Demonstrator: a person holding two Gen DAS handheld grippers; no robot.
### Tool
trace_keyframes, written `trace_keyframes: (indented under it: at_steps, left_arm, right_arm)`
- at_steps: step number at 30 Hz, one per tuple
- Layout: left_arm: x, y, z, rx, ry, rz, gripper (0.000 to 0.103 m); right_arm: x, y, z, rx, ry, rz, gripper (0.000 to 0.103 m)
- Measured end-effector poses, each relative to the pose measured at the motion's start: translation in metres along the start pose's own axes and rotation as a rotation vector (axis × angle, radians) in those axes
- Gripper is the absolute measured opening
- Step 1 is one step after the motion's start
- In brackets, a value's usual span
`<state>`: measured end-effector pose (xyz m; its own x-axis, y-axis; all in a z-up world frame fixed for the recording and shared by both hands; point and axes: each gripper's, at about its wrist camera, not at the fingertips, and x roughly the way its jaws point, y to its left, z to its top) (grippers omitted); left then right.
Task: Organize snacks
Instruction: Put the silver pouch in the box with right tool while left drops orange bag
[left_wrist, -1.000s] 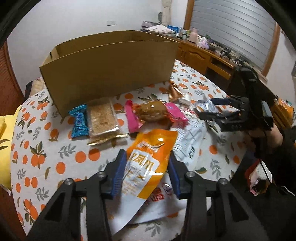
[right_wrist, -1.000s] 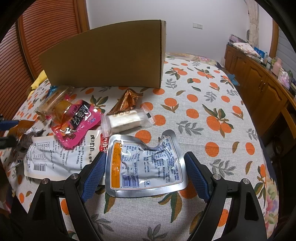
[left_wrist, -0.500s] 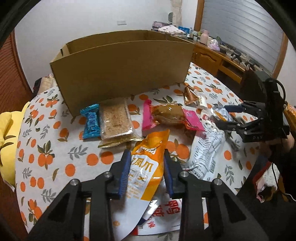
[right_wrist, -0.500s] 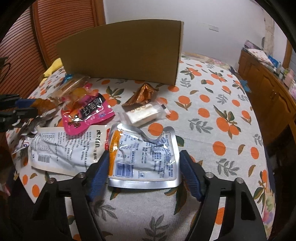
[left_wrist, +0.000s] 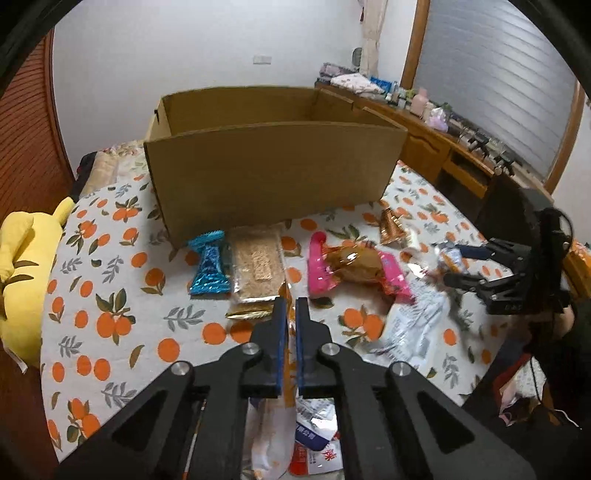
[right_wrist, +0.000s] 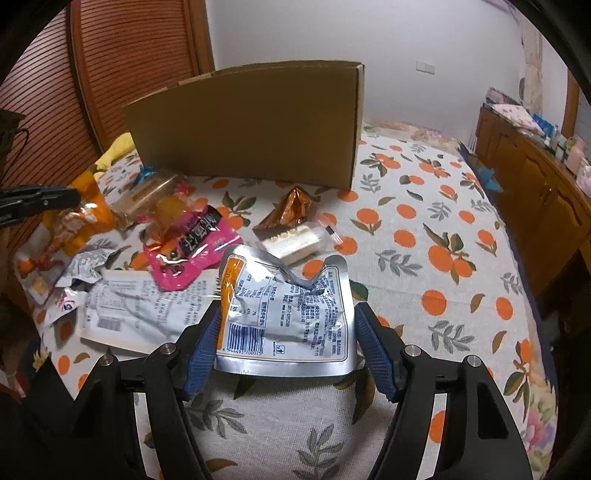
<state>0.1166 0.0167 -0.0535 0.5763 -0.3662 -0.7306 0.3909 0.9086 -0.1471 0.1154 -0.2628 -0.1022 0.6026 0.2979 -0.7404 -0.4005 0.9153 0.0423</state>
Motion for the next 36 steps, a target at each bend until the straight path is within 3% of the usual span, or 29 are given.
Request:
trace_keyframes:
  at_steps: [6,13,28,36]
  left_arm:
    - [0.019,0.008,-0.005,0.007,0.089,0.083,0.007]
    - [0.020,0.015,-0.010,-0.014,0.107,0.063,0.001]
    - [-0.030,-0.010,0.004,0.041,-0.046,0.056,0.000]
    - [-0.060,-0.016,0.042,0.055,-0.151,0.039,0.000]
  right_arm:
    - [0.000,-0.001,-0.001,0.003,0.004,0.000,0.072]
    - [0.002,-0.003,-0.003,0.012,0.007,0.000,0.072]
    - [-0.023,0.010,0.009,-0.011,-0.070,0.005,0.072]
    - [-0.040,0.022,0.033,-0.052,-0.128,0.022,0.072]
